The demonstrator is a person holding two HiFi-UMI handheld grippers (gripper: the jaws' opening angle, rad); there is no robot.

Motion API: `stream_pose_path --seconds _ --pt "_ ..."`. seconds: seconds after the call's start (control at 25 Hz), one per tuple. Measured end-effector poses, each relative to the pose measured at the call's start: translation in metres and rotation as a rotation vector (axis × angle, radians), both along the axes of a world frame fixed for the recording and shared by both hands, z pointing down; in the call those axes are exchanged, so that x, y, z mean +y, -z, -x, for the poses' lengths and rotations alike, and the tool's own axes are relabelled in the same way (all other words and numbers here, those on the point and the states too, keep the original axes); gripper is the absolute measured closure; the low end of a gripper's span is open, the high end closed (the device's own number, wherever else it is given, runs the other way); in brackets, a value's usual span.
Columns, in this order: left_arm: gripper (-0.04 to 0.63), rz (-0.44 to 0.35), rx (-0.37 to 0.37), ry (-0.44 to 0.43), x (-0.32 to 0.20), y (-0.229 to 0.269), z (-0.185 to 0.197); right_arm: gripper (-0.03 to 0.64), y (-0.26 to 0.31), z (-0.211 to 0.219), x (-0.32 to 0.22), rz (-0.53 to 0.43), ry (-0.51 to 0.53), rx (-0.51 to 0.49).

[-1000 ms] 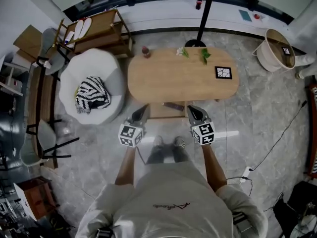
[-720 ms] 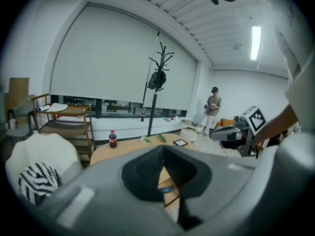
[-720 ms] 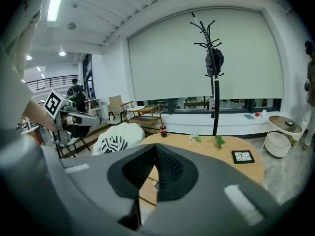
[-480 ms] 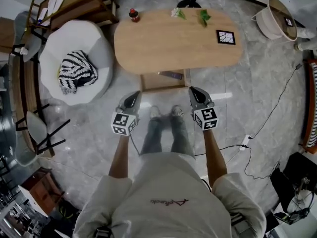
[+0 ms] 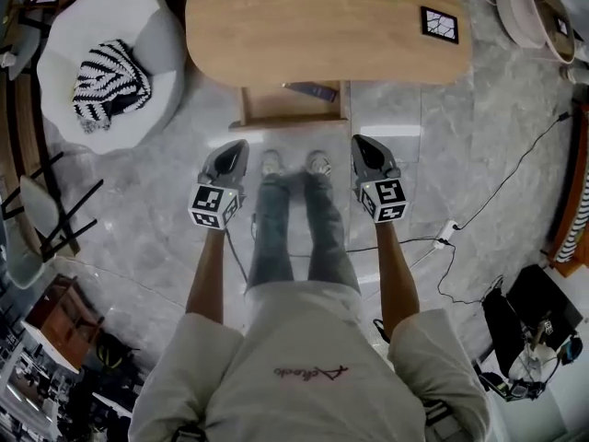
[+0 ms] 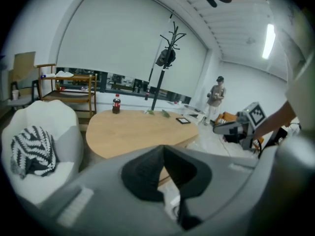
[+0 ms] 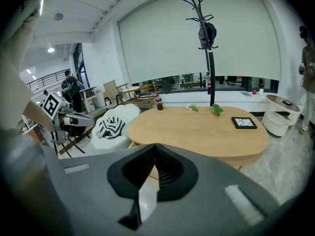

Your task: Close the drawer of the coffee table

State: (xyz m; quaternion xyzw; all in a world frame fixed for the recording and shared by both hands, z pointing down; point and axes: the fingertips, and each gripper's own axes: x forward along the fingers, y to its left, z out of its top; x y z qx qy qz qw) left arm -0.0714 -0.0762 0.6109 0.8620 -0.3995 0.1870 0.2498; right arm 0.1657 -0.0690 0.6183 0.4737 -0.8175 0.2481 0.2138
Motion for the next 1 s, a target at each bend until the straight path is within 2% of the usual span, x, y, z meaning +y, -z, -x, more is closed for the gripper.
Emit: stream_pose_path --seconds 0.56,1.0 --pt "0.595 0.075 -0.053 0.064 0.026 -0.143 0.029 0.612 -0.145 -0.003 0.025 0.091 0.042 0.020" --pt "0.595 0.140 -0.071 0.071 0.060 -0.248 0.045 0.612 -0.242 -0.016 0.044 0.139 0.009 0.041"
